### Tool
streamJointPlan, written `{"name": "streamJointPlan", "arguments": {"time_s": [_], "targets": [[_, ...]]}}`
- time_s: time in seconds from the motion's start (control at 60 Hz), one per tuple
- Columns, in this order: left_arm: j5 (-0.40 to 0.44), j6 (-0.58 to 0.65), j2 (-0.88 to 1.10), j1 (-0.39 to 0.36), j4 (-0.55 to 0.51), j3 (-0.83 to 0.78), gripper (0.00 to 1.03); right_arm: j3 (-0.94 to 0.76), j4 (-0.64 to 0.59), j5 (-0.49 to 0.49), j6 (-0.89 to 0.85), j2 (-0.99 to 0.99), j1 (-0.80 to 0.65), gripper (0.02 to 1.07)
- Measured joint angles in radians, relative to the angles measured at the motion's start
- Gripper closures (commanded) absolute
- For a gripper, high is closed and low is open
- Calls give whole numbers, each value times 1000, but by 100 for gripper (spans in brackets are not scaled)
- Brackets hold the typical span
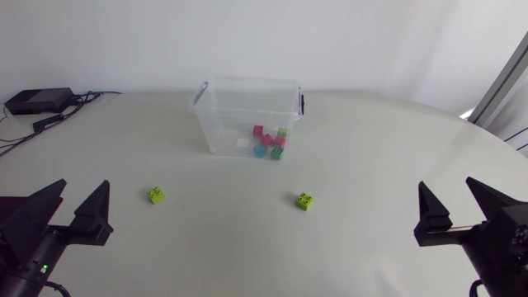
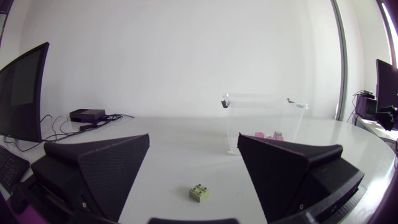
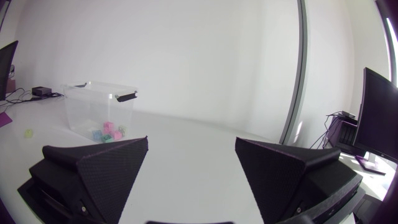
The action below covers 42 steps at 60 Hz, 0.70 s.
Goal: Place the duplo bricks in the container
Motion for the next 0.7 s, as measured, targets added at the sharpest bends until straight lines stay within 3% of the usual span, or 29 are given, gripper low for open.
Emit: {"name": "streamJointPlan", "arguments": {"time_s": [0.533, 0.7], "targets": [[0, 0, -1, 3, -1, 1, 4, 0, 0, 0, 8, 0, 28, 6], [0, -1, 0, 11, -75, 55, 4, 2, 0, 4, 8, 0, 28, 6]]}}
